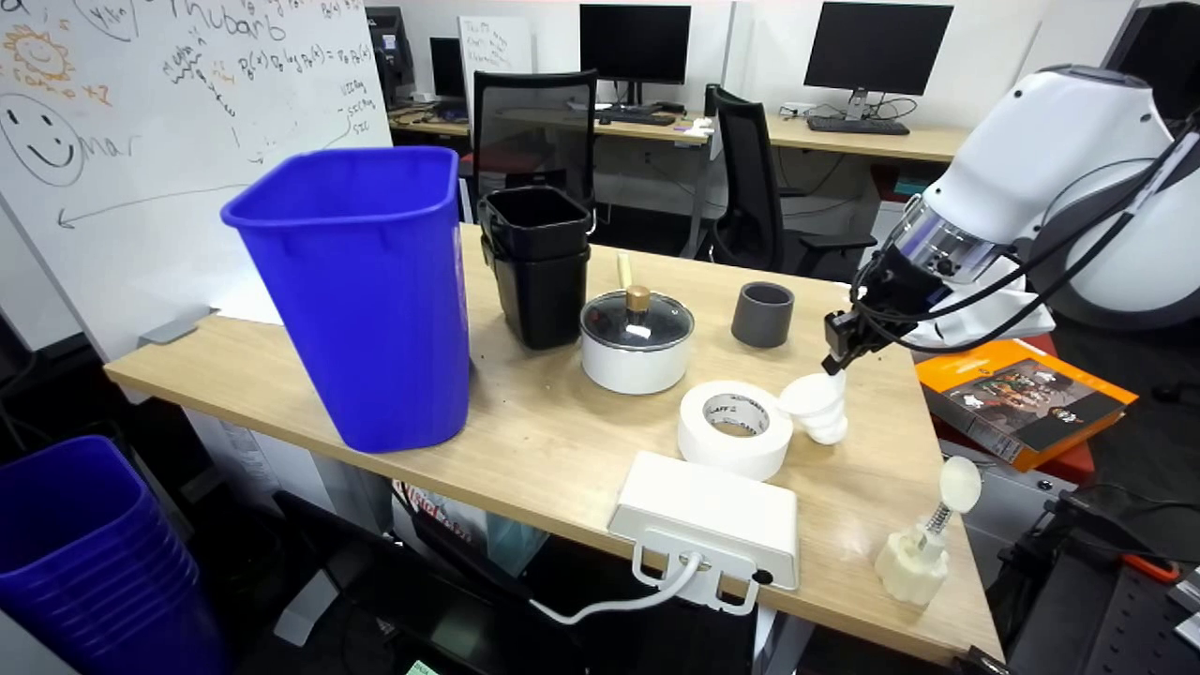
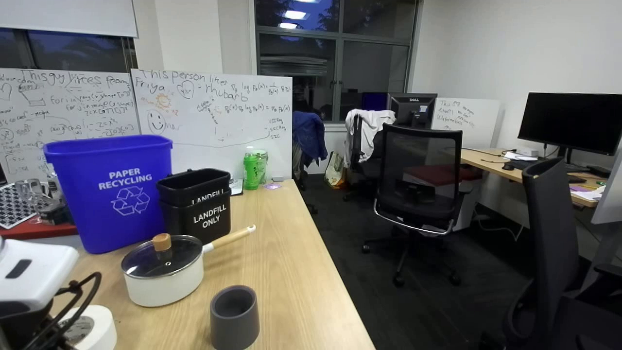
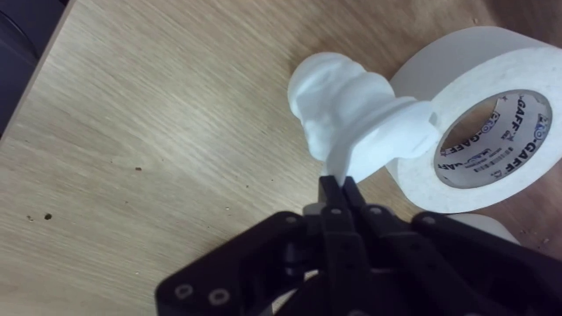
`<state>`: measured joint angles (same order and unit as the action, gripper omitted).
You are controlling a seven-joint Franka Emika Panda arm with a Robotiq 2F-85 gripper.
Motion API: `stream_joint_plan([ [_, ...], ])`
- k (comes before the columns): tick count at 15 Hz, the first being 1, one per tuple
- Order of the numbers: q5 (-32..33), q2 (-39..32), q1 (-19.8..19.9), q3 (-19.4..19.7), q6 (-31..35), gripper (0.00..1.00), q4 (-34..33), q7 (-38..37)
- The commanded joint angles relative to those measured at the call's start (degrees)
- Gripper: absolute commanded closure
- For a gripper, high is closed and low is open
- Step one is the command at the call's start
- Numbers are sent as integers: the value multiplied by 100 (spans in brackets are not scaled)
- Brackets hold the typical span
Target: Remove the white object from the grey masking tape.
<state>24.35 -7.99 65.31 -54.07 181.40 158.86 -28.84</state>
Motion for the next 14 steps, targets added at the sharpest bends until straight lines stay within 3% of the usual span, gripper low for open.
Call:
stream_joint_plan([
  [1,-52,108,46,-50,62,99,7,-73],
  [4,-67,71,16,-45,122,99,-5,-131],
  [5,-50,45,11,-49,125,95,-9,-127],
  [6,-41,22,4,-52,128,71,-17,-127],
  [8,-37,16,-22,-46,120,68,-52,-129],
  [9,-39,4,-29,-42,132,61,-92,-128],
  [10,-1,25,-33,-6,90,80,-46,-83],
  [12,-1,25,-40,-6,93,65,-83,-85],
  [14,-1,24,-41,-6,93,61,-86,-86],
])
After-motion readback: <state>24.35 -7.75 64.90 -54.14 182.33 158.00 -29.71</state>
